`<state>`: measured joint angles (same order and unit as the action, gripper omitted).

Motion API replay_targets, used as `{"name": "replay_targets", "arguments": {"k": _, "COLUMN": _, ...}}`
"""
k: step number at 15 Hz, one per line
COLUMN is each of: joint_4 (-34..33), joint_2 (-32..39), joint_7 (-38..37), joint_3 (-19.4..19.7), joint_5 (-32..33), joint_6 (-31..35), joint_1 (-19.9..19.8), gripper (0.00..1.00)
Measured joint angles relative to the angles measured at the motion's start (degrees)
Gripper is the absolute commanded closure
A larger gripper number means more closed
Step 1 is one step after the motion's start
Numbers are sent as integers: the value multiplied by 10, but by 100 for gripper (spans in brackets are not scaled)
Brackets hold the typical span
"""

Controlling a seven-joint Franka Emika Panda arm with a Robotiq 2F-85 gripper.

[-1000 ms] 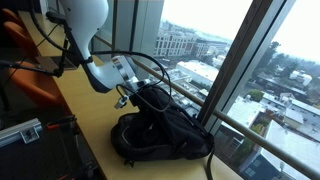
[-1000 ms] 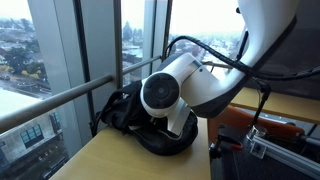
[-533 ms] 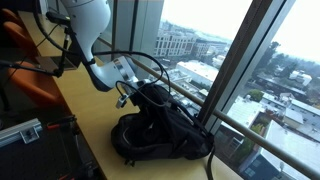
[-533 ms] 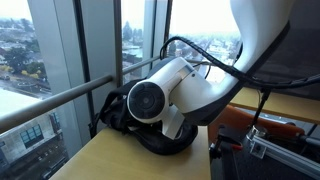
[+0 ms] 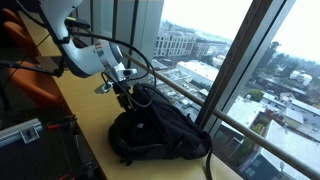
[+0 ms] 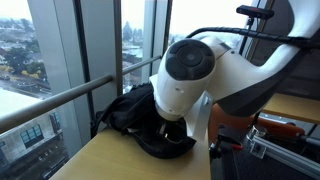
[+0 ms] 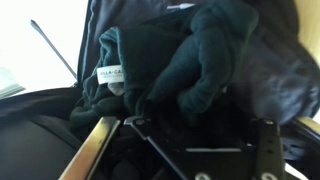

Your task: Put the dark green clothing in the black bag then turn the bag to the right.

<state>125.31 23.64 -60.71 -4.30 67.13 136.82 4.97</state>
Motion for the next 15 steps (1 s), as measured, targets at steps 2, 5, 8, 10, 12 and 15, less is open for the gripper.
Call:
{"name": "replay_targets", "arguments": {"k": 2, "joint_4": 56, "joint_2": -43, "joint_7": 46, "joint_3": -5, "joint_5": -30, "joint_6": 46, "joint_1": -3, "gripper": 0}}
{"name": "replay_targets", "arguments": {"k": 5, "joint_4": 133, "joint_2": -92, "joint_7": 138, "joint_3": -7, "joint_5": -91, "joint_6": 108, "joint_1": -8, "gripper": 0}}
{"name": "replay_targets", "arguments": {"k": 8, "joint_4": 193, "joint_2": -119, "joint_7": 244, "joint_3": -8, "joint_5": -167, "joint_6": 141, "joint_1": -18, "gripper": 0}}
{"name": "replay_targets", "arguments": {"k": 10, "joint_4": 213, "joint_2": -126, "joint_7": 305, "joint_3": -5, "joint_5": -203, "joint_6": 142, "joint_1": -18, "gripper": 0}}
{"name": "replay_targets", "arguments": {"k": 12, "joint_4": 214, "joint_2": -126, "joint_7": 364, "joint_3": 0, "joint_5": -230, "joint_6": 142, "joint_1": -18, "gripper": 0}}
{"name": "replay_targets", "arguments": {"k": 15, "joint_4": 197, "joint_2": -125, "joint_7": 445, "joint_3": 9, "joint_5": -260, "joint_6": 141, "joint_1": -18, "gripper": 0}}
